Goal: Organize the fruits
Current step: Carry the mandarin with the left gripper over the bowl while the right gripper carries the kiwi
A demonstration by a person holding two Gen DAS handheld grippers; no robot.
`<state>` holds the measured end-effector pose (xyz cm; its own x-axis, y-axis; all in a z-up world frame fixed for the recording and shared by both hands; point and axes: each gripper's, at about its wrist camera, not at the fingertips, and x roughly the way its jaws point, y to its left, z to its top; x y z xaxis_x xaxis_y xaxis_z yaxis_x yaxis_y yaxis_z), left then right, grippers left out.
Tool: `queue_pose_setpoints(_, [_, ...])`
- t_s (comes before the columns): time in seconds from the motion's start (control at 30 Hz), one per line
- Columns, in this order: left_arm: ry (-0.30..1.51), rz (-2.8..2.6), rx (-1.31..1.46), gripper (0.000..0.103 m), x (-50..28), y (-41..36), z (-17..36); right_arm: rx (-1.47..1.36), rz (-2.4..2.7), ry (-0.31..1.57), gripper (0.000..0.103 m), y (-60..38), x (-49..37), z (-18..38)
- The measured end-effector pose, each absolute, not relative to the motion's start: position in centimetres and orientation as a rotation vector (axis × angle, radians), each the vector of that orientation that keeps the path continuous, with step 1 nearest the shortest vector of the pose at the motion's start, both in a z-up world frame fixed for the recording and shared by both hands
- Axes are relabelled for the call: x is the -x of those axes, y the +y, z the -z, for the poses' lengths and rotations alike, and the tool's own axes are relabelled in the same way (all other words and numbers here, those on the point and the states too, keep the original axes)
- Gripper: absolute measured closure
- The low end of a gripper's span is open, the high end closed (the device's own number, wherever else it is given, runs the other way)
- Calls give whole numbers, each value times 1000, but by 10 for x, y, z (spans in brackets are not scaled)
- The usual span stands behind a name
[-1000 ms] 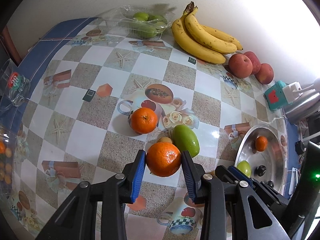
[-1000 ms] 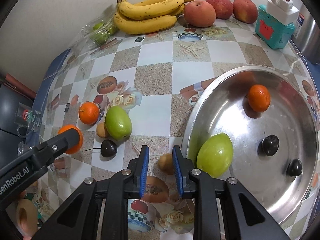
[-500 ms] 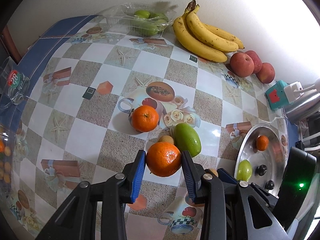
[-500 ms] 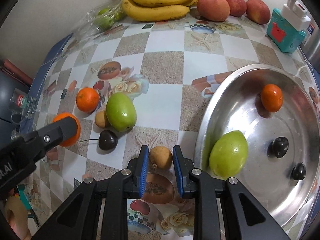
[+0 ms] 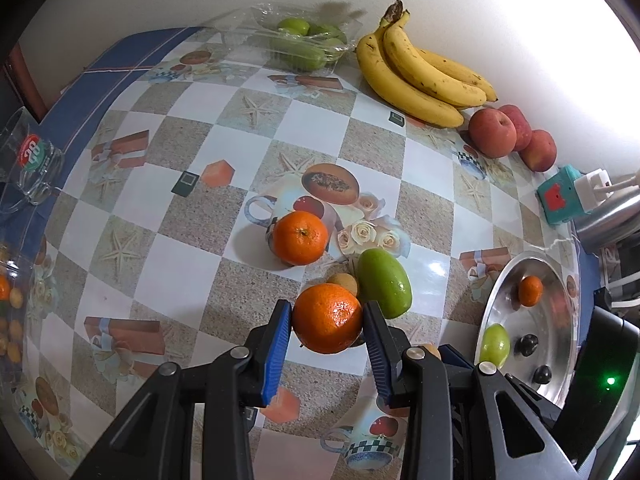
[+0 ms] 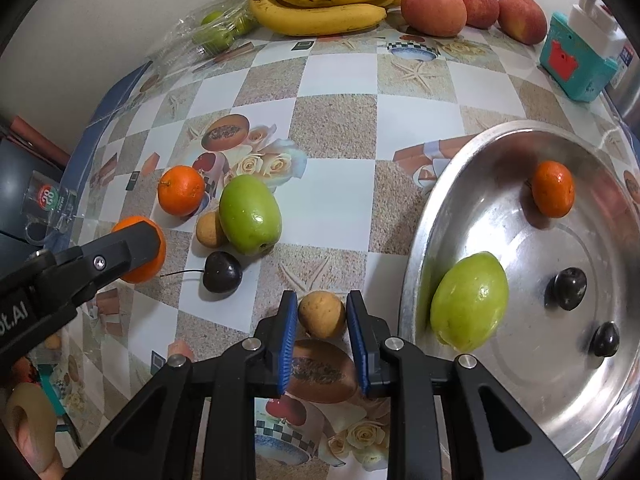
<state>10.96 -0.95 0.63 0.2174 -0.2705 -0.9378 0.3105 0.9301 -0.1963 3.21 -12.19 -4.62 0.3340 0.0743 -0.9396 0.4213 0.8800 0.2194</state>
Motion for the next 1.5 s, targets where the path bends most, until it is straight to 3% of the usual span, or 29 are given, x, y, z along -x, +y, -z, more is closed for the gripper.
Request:
queue_pose_setpoints(0.63, [1262, 402, -26, 64, -104, -13, -16, -600, 269, 1067, 77, -154, -3, -2])
queue_pose_setpoints(1.5, [1255, 808, -372, 64, 23, -162, 1, -807, 733, 961, 77, -294, 102, 9])
